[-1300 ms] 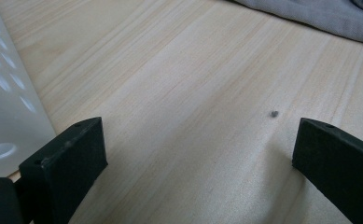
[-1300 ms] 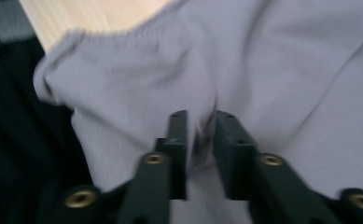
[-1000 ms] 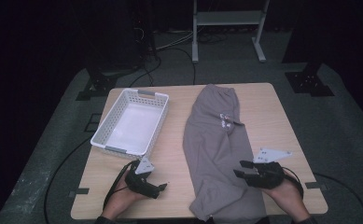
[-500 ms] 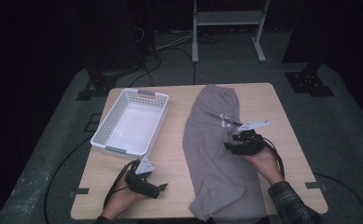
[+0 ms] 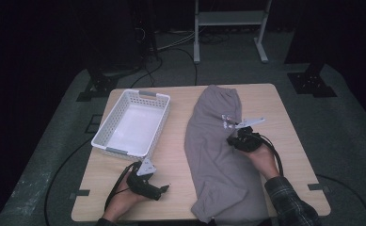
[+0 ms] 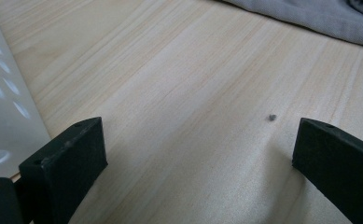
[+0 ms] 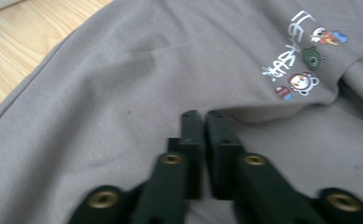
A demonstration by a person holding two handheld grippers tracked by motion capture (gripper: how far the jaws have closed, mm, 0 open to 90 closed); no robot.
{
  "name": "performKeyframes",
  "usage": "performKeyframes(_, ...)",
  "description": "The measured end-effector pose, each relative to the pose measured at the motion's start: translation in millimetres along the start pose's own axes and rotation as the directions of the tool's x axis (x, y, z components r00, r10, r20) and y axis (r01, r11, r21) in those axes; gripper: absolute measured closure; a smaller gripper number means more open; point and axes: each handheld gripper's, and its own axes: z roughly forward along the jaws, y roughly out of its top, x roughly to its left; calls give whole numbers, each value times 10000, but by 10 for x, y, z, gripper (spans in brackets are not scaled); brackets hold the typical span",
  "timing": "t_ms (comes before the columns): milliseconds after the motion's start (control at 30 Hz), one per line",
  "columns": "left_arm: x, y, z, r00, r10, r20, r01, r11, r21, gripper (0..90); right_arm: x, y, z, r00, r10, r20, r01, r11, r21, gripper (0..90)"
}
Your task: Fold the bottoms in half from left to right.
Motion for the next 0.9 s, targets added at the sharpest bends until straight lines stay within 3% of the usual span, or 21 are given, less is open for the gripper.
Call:
performKeyframes(500, -5, -2, -2, 10000, -40, -25, 40, 10000, -4, 20, -96, -217, -689, 9948, -80, 1011, 123, 9990, -419, 889)
performKeyframes(600, -4, -2, -2, 10000, -31, -24, 31, 10000, 3, 20, -187, -336, -668, 9919, 151, 1259, -176, 9997, 194, 888)
performKeyframes(733, -6, -2, -1, 10000, -53, -35, 53, 10000, -4, 20, -322, -482, -524, 9871, 399, 1550, -592, 9908, 1219, 885)
performKeyframes(833, -6, -1, -1, 10000, -56, -35, 56, 10000, -1, 20, -372, -543, -431, 9827, 408, 1804, -708, 9841, 1631, 853)
performKeyframes(900, -8, 1, 0, 10000, -74, -57, 74, 10000, 6, 20, -392, -555, -426, 9806, 448, 1906, -752, 9850, 1554, 765)
